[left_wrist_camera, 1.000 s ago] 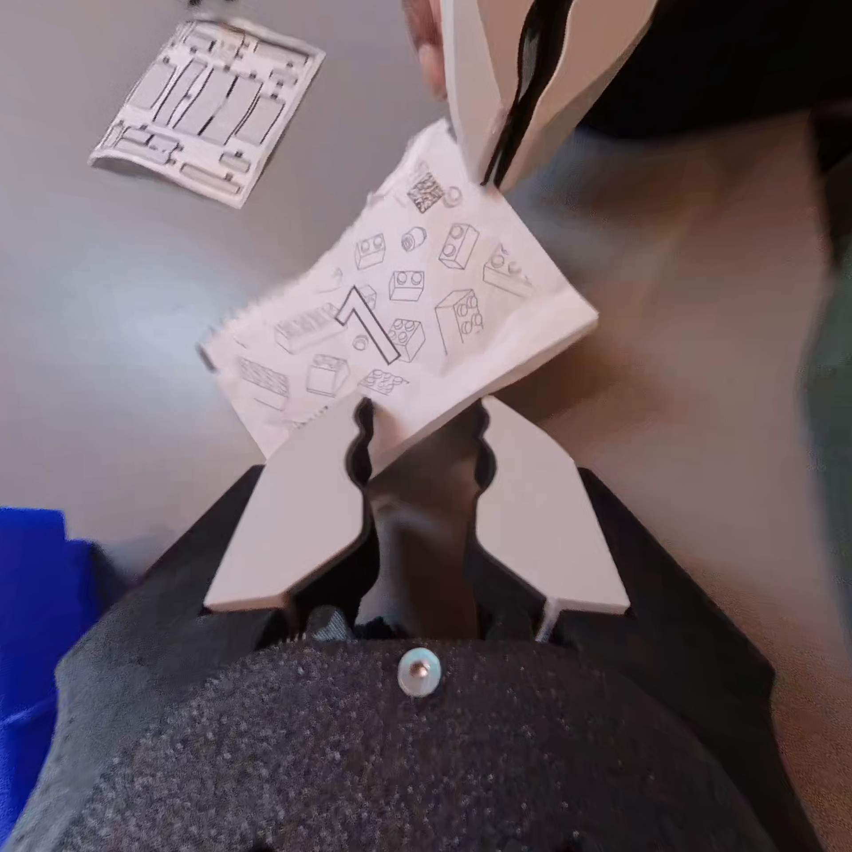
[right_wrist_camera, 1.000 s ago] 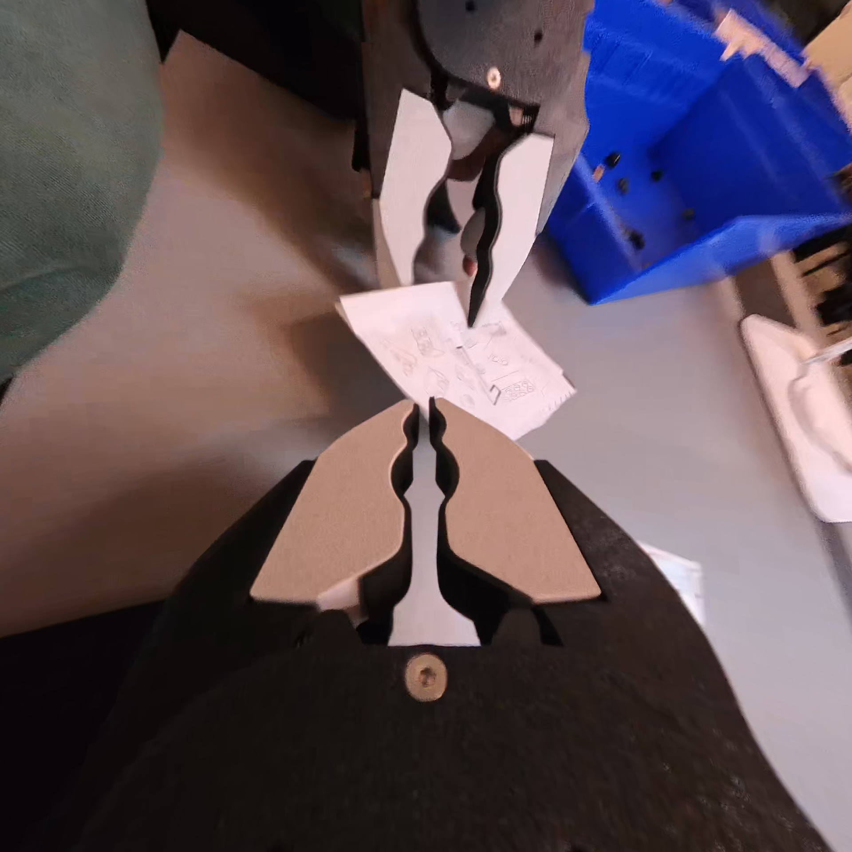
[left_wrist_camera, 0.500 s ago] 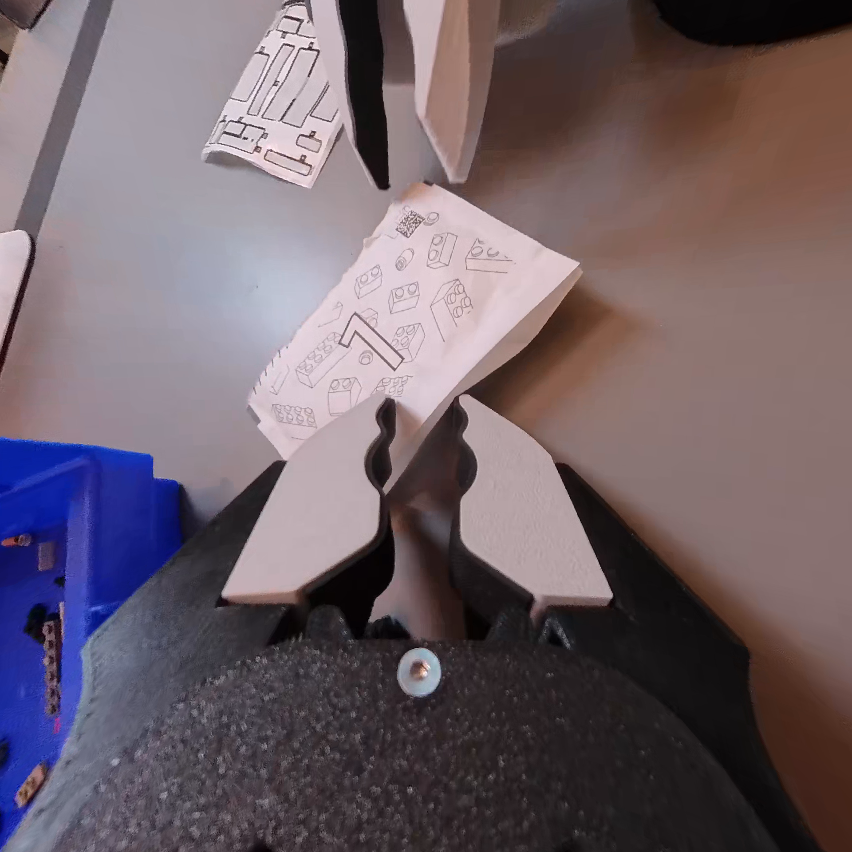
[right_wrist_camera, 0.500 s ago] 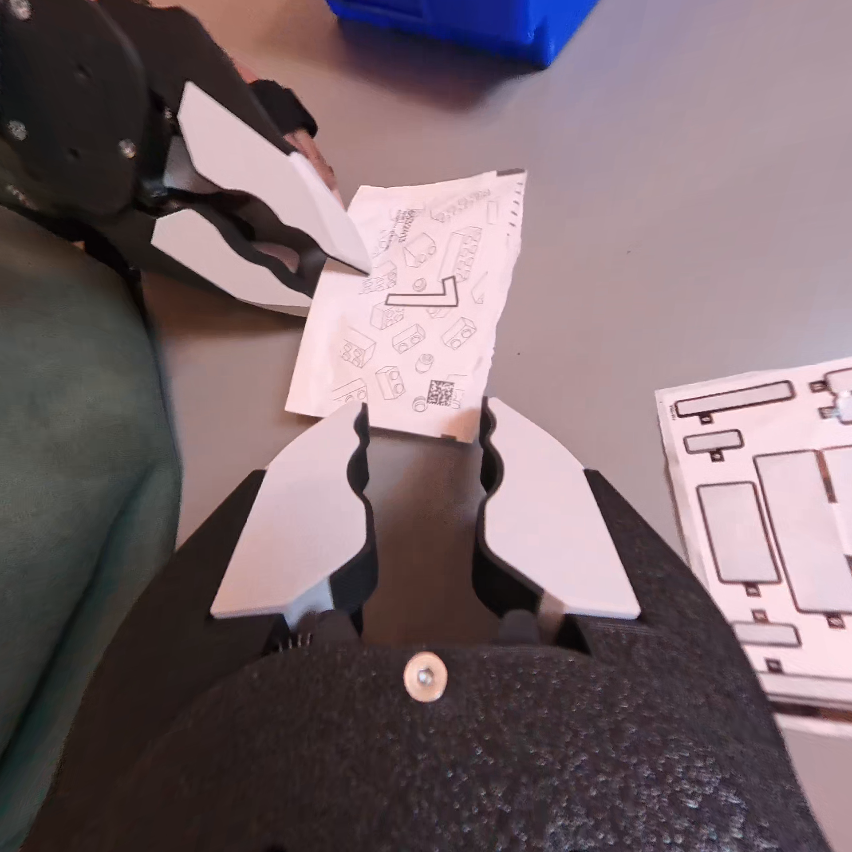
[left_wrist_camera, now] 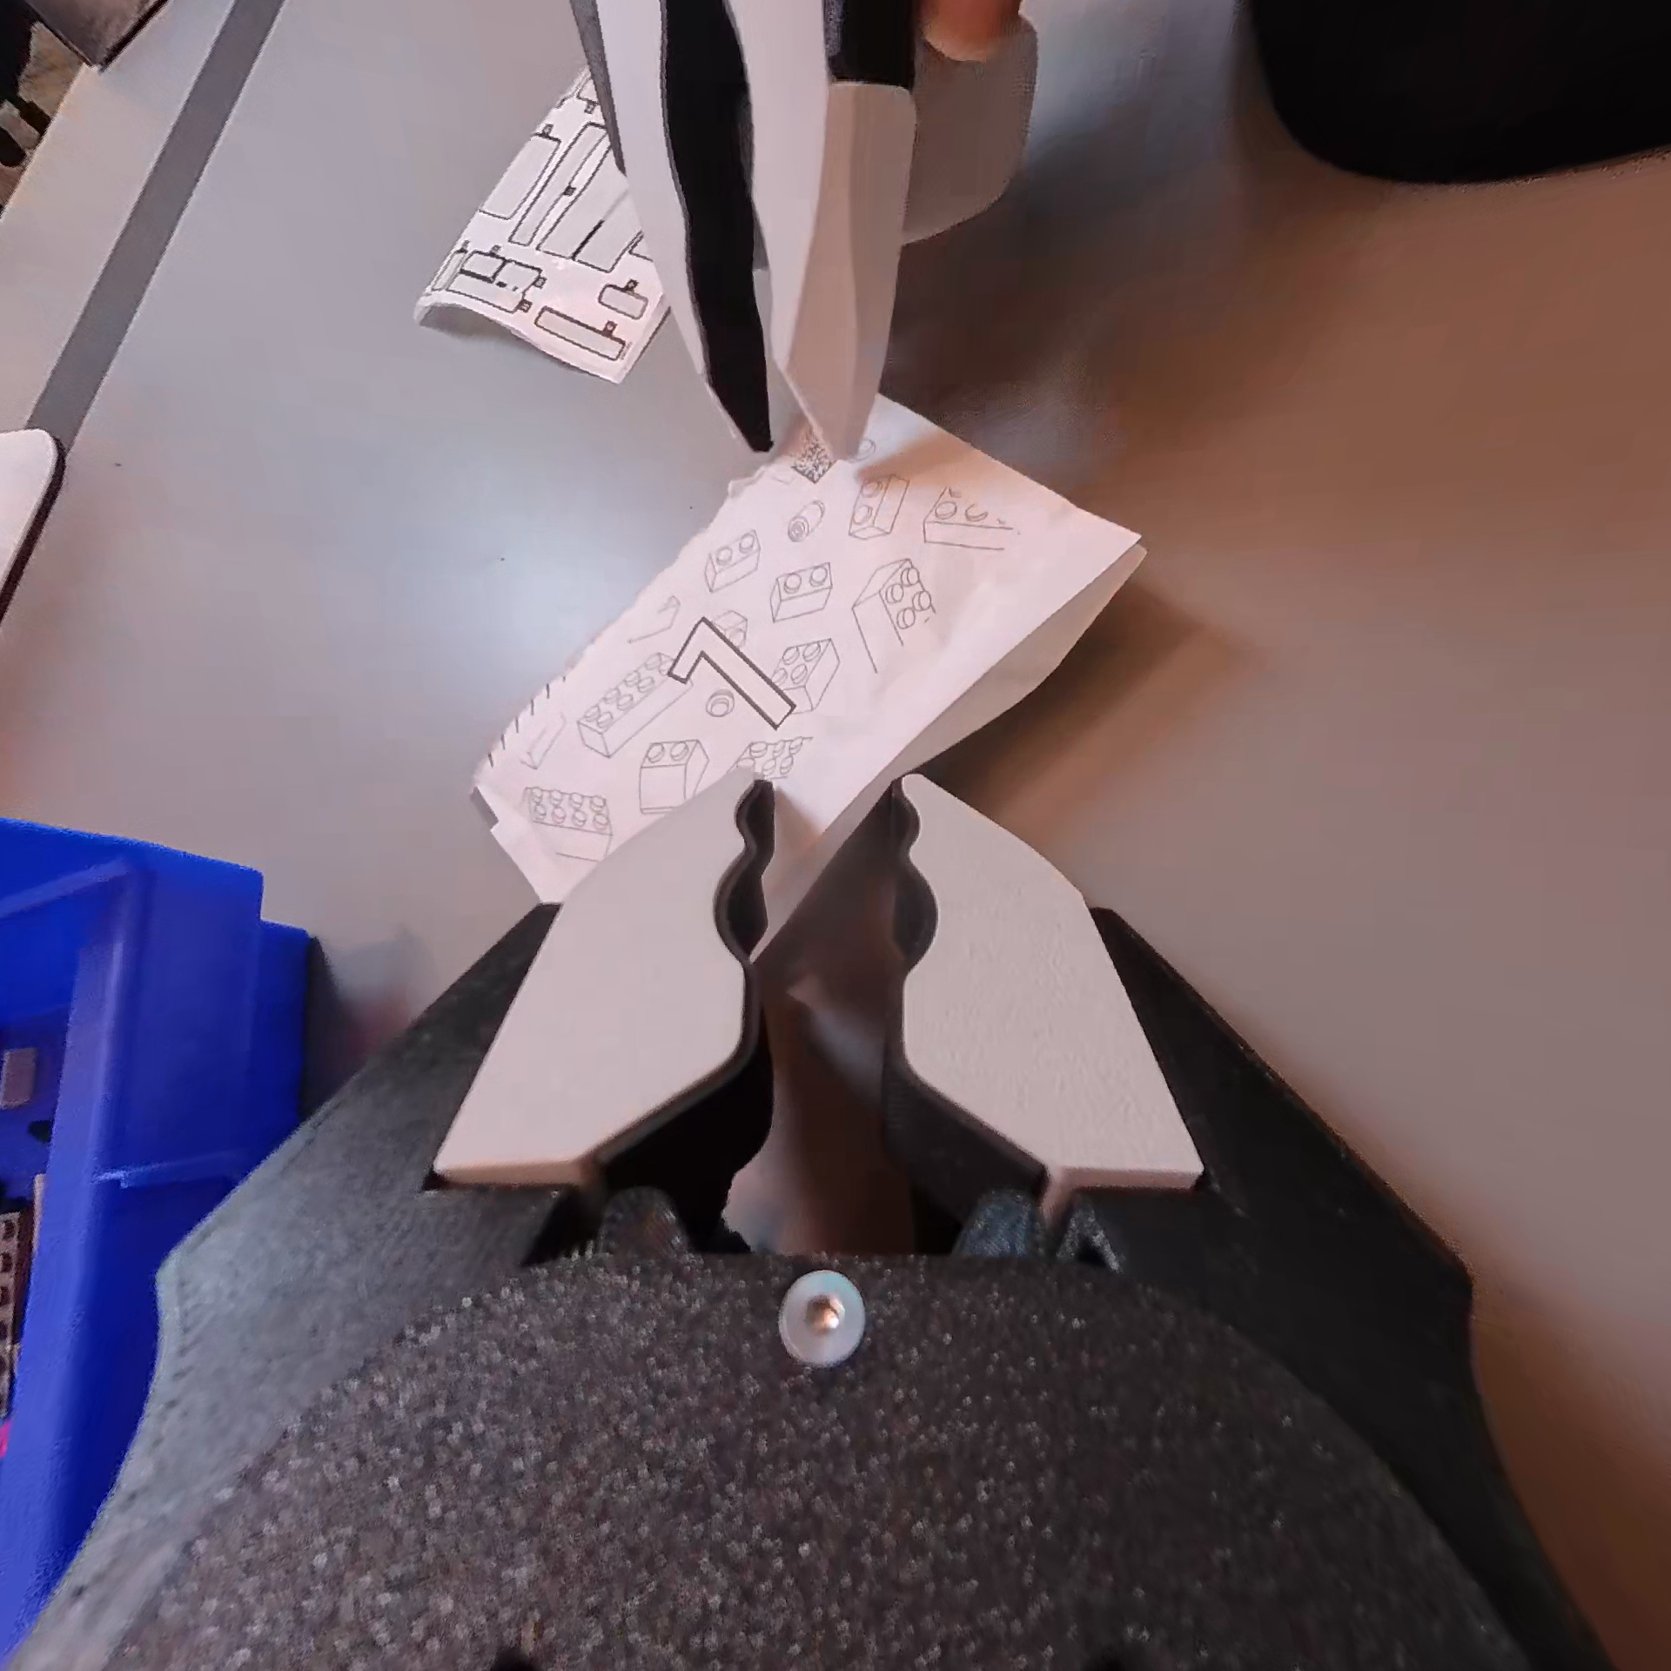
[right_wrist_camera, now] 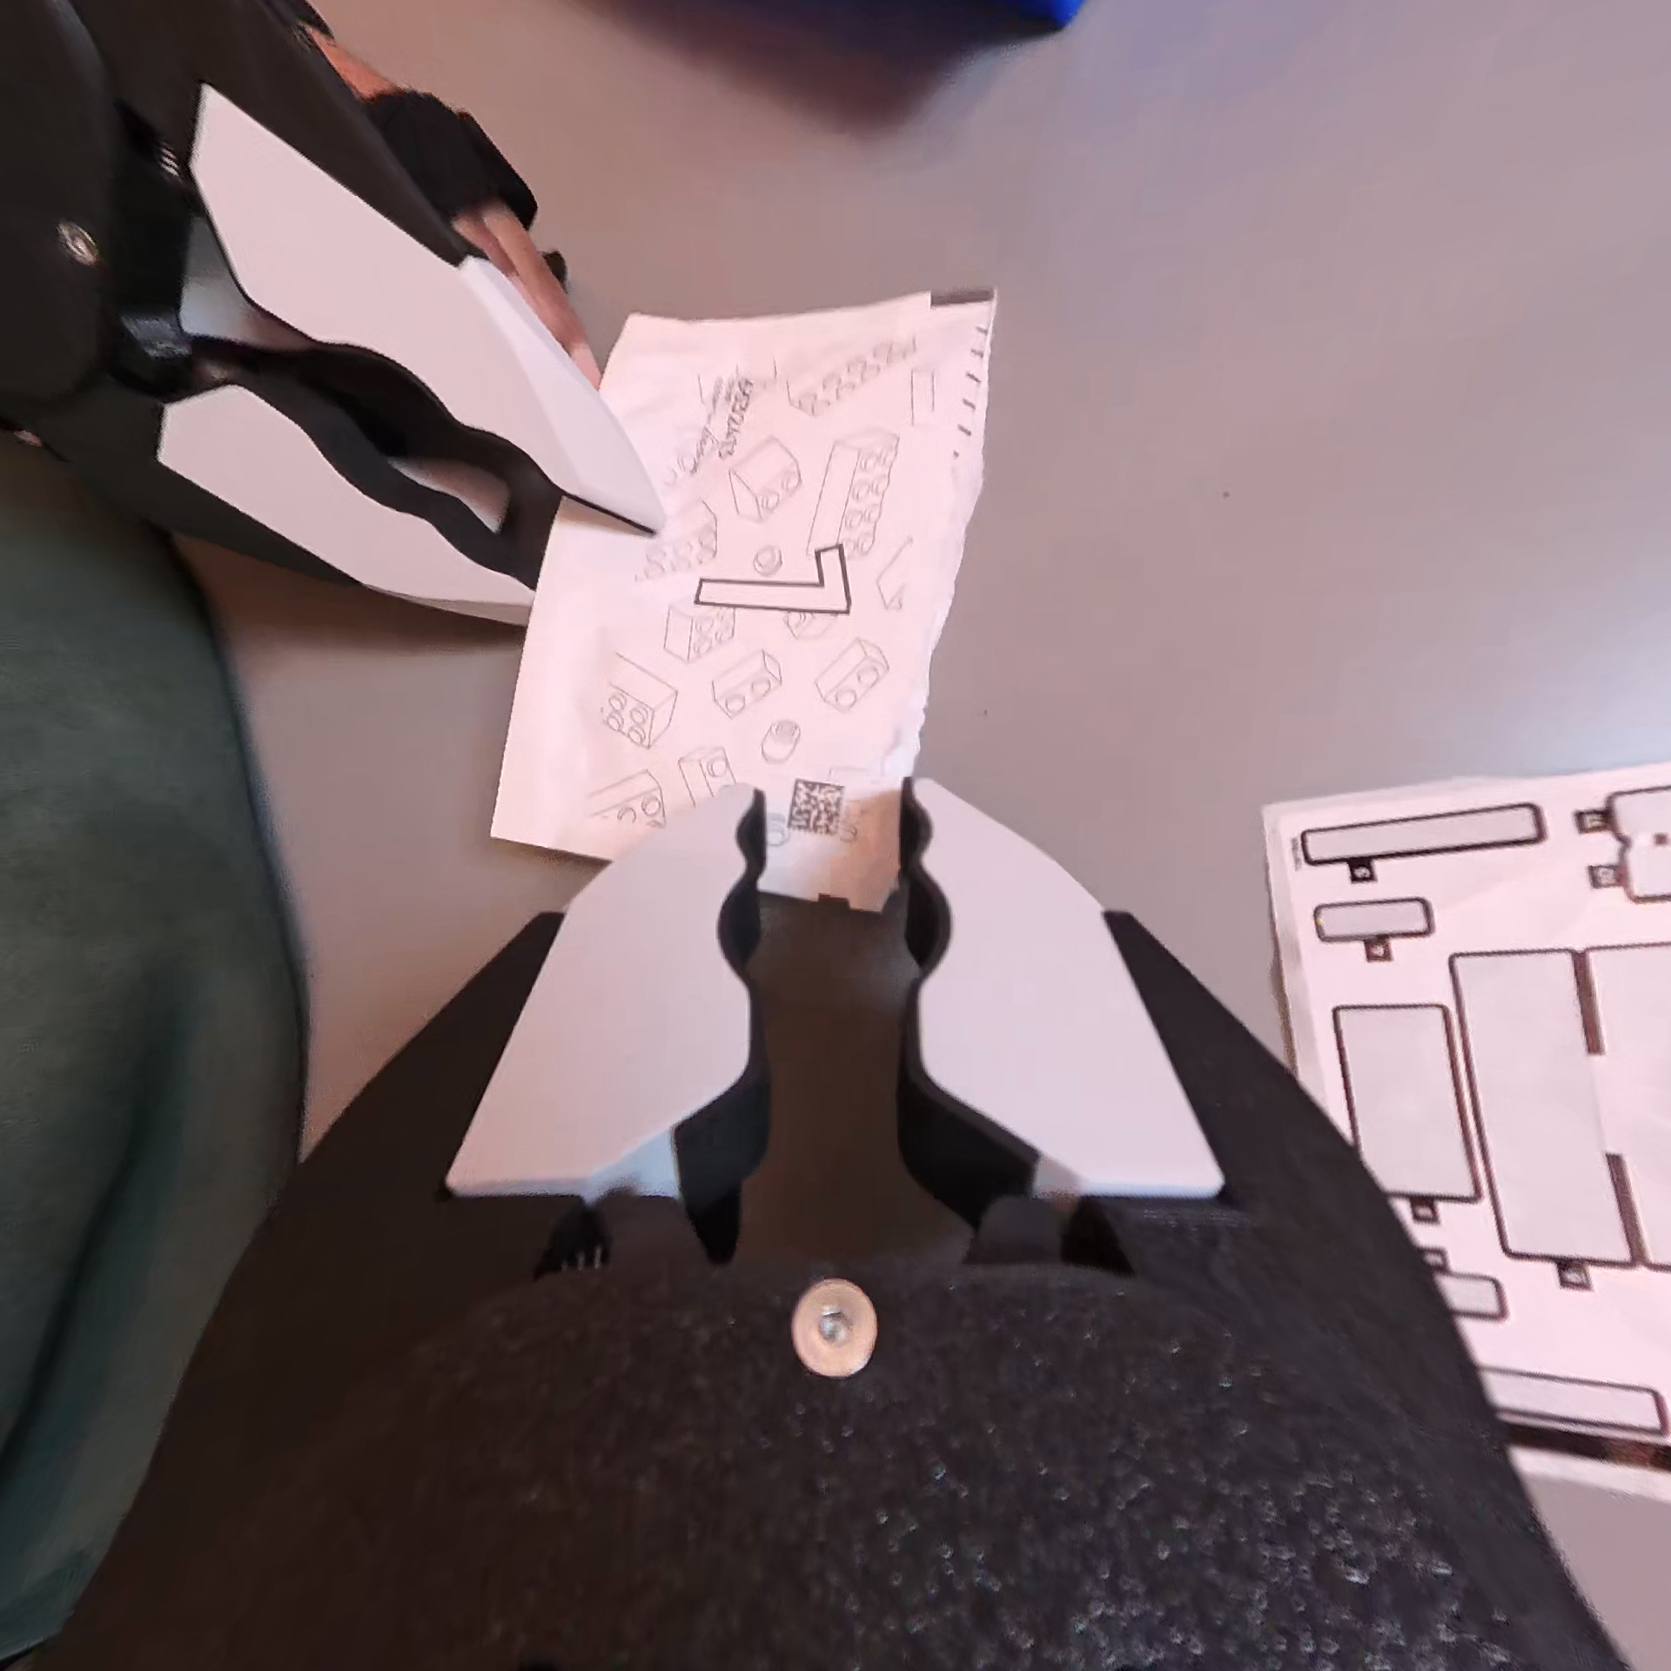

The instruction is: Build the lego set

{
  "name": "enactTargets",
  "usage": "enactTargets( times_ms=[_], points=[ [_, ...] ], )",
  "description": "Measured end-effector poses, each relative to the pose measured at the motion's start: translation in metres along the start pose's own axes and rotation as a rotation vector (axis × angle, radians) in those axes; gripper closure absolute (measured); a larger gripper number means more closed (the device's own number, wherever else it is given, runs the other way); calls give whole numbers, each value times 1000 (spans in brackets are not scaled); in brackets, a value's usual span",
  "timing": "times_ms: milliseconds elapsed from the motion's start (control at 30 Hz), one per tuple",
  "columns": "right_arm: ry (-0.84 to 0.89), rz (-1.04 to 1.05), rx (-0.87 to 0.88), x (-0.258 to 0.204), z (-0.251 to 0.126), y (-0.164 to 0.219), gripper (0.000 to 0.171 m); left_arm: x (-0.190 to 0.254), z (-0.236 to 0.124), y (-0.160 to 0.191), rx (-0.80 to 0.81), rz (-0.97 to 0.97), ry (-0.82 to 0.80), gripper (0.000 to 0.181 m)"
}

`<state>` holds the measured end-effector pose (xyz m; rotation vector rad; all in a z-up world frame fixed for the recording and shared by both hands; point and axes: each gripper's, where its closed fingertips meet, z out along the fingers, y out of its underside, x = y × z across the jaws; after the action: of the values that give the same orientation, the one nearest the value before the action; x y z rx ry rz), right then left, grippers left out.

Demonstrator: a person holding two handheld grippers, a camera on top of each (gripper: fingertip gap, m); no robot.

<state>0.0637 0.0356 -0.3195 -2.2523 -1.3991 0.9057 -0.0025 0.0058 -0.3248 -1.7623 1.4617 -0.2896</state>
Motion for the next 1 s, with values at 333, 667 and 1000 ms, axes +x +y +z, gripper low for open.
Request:
enactTargets(
  times_ms=[333,667,1000],
  points=[
    [-134,70,26,-11,10,-10,158,-1,0,0,7,-32,-1,158],
    [123,-651,245,-31,-48,-44,168,-53,-53,-37,390,-455,198,141],
    [289,-833,189,-29,-49,-28,167,-26,-30,-25,239,-108,312,181]
  ],
)
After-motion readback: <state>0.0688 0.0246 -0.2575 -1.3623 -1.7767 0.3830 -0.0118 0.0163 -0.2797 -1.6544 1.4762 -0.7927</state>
